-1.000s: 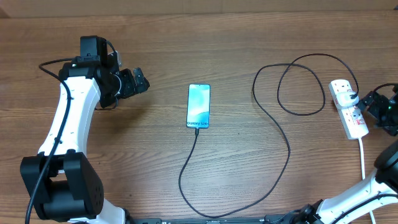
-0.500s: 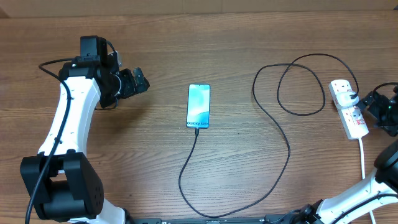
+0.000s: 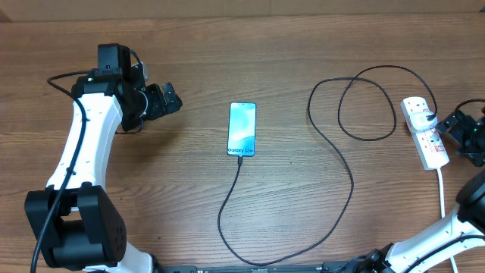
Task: Plug charger to phone and switch on socket
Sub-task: 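Press the orange socket switch beside the plug with the right gripper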
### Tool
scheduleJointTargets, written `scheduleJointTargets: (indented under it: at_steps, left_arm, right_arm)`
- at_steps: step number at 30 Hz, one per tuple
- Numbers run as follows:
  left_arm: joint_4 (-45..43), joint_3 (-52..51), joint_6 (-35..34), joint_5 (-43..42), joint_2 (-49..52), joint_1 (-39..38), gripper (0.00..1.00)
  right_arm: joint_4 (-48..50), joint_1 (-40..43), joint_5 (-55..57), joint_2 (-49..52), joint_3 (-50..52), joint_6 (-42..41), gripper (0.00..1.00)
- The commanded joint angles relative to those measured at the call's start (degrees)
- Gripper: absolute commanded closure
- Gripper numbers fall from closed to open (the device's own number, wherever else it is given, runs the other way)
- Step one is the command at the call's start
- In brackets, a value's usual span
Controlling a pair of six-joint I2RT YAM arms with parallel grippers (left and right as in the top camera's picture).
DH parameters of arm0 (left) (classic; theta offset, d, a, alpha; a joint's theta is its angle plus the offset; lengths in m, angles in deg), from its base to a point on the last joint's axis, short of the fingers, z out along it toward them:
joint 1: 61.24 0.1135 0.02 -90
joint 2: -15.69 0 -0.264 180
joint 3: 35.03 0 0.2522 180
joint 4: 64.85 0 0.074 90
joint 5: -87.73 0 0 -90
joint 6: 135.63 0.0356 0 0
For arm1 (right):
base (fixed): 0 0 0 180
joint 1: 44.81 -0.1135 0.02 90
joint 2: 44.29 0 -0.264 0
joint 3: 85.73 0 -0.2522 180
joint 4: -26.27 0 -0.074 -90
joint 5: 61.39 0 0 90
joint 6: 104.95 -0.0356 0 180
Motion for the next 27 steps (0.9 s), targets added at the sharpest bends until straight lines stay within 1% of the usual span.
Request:
scheduleJointTargets:
  at_steps: [1,27]
  left_arm:
    - [-0.1,0.5,-0.2,0.5,-1.1,0.0,0.00]
    - [-0.1,0.5,-0.2,0.5,-1.1,0.0,0.00]
  right_arm:
    - [-1.6,-0.1,-0.8,0.8,0.7,-1.0,0.00]
    - [-8.5,-0.1,-1.0,0.8,0.7,-1.0,0.00]
